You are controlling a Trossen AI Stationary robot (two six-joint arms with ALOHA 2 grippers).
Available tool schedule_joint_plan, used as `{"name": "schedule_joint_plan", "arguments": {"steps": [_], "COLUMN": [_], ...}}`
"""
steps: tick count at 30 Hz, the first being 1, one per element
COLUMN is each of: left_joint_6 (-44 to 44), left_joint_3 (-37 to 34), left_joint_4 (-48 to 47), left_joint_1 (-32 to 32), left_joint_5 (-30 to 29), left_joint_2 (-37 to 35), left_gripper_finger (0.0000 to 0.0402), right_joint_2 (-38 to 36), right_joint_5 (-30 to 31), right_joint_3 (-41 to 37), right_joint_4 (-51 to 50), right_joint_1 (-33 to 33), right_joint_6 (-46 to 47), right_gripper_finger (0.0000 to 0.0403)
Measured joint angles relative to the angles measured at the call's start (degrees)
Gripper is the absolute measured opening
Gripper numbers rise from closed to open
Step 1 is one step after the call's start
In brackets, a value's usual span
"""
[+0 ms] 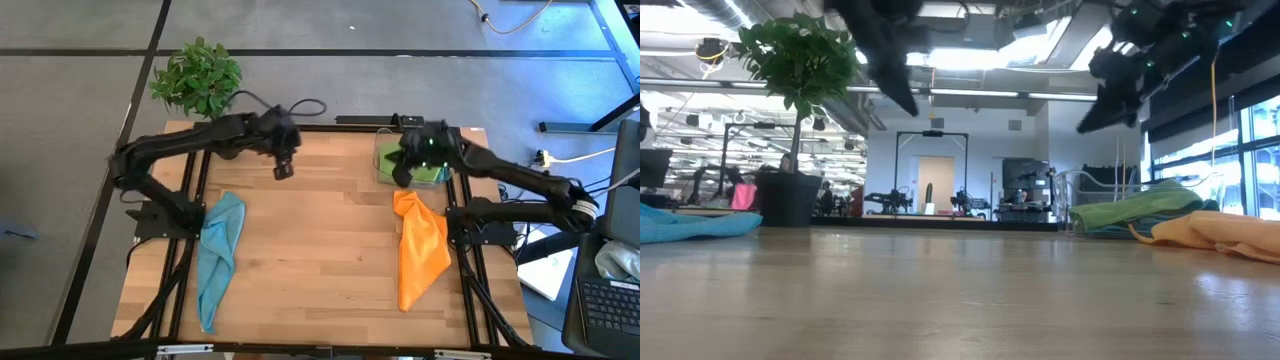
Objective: Fold microfiber towels
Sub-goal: Fold the light blue microfiber towel
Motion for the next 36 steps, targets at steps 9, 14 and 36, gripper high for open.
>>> {"name": "schedule_joint_plan", "arguments": {"steps": [9, 14, 36], "left_joint_6": [-16.95, -28.58, -39.99], "left_joint_3": [-8.54, -11.33, -29.64], "left_joint_4": [-7.74, -22.9, -30.04], "left_joint_1": [-6.12, -7.86, -23.63], "left_joint_5": [-4.36, -7.53, 15.06], "left_joint_2": [-11.24, -11.35, -11.03], "left_gripper_finger": [0.0004, 0.0023, 0.0115], "right_joint_2": [0.4, 1.17, 12.35], "right_joint_5": [-2.35, -1.6, -0.32], "right_joint_3": [-14.18, -17.45, -17.52], "right_joint_4": [31.12, 36.53, 45.13], "right_joint_1": [14.66, 23.13, 29.64], "right_joint_6": [1.58, -0.94, -10.76], "right_gripper_finger": [0.0014, 0.0014, 0.0014]}}
